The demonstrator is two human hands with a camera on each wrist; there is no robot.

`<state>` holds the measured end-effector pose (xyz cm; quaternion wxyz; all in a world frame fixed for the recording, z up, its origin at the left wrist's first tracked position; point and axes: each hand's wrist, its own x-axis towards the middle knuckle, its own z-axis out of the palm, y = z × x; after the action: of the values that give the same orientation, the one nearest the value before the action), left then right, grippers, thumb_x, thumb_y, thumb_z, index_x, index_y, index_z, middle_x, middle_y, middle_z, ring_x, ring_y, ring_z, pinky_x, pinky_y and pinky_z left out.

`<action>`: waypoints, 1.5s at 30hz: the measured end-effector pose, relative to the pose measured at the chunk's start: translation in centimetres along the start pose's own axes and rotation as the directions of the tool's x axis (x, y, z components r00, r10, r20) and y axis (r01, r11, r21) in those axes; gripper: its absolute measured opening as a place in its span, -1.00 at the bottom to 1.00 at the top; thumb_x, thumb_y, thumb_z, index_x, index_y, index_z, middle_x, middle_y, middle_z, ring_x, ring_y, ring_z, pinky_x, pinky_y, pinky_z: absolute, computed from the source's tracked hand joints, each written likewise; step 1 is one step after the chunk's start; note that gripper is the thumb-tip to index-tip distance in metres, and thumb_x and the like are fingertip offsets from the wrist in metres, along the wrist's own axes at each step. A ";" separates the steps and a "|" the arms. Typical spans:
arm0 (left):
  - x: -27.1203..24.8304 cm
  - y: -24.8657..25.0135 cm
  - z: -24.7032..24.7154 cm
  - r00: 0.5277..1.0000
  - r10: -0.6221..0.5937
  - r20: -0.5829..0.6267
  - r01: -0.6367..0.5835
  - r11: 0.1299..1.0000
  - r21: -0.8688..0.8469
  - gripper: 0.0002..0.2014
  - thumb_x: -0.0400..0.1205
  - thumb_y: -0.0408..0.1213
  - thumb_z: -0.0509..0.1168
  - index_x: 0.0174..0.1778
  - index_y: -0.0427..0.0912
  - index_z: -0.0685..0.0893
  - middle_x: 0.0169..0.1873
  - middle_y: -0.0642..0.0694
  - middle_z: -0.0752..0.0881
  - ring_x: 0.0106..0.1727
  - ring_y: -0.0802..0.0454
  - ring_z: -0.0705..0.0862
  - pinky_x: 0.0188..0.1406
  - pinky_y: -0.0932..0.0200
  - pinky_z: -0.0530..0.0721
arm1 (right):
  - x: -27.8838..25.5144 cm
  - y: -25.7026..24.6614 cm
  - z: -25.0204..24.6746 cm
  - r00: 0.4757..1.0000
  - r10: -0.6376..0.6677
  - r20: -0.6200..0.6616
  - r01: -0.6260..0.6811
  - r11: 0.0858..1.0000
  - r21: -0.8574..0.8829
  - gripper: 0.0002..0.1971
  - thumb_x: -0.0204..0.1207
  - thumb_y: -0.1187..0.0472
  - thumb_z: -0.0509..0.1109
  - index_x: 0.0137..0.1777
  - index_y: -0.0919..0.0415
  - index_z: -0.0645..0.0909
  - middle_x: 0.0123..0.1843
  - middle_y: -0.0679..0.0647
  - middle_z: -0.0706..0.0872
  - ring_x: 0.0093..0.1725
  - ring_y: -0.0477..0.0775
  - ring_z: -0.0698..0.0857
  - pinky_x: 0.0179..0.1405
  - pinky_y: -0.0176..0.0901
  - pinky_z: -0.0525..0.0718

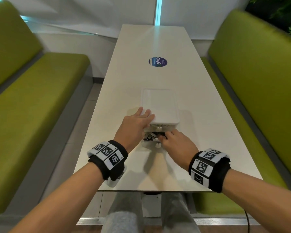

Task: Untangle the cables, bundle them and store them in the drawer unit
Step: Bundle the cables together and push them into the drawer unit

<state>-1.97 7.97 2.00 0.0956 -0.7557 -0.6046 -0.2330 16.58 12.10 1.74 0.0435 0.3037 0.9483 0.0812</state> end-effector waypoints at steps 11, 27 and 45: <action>0.3 0.2 -0.1 1.000 -0.011 -0.012 0.011 0.999 0.033 -0.74 0.53 -0.40 0.16 0.03 -0.18 0.70 0.00 -0.07 0.77 0.10 -0.13 0.74 -0.62 0.03 0.64 | 0.6 0.8 -0.7 0.999 -0.026 0.045 0.026 1.000 0.016 -0.67 0.62 0.33 0.15 0.32 0.16 0.58 0.24 0.13 0.66 0.26 0.24 0.53 -0.04 -0.01 0.47; 0.9 4.6 3.7 0.893 -0.425 0.145 0.400 0.900 0.175 -0.09 0.45 0.43 0.23 0.55 -0.16 0.26 0.65 -0.24 0.14 0.70 -0.22 -0.04 0.59 -0.43 -0.01 | -1.5 4.7 -0.4 0.992 0.124 0.018 -0.118 0.874 0.472 -0.68 0.62 0.30 0.27 0.29 0.02 0.68 0.11 0.01 0.72 0.09 0.12 0.68 0.06 -0.11 0.59; -0.1 2.7 3.3 0.938 -0.340 0.070 0.341 0.940 0.000 -0.26 0.37 -0.39 0.49 0.50 -0.12 0.41 0.59 -0.19 0.37 0.64 -0.18 0.25 0.38 -0.14 0.48 | -1.2 5.2 3.2 0.970 0.064 -0.236 0.014 0.949 0.315 -0.84 0.33 0.44 0.59 -0.14 0.24 0.73 -0.24 0.09 0.66 -0.32 0.18 0.63 -0.54 -0.06 0.61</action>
<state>1.42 8.59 -0.61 0.0284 -0.6480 -0.7276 -0.2233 20.91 15.98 -0.40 -0.1230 0.3068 0.9432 -0.0335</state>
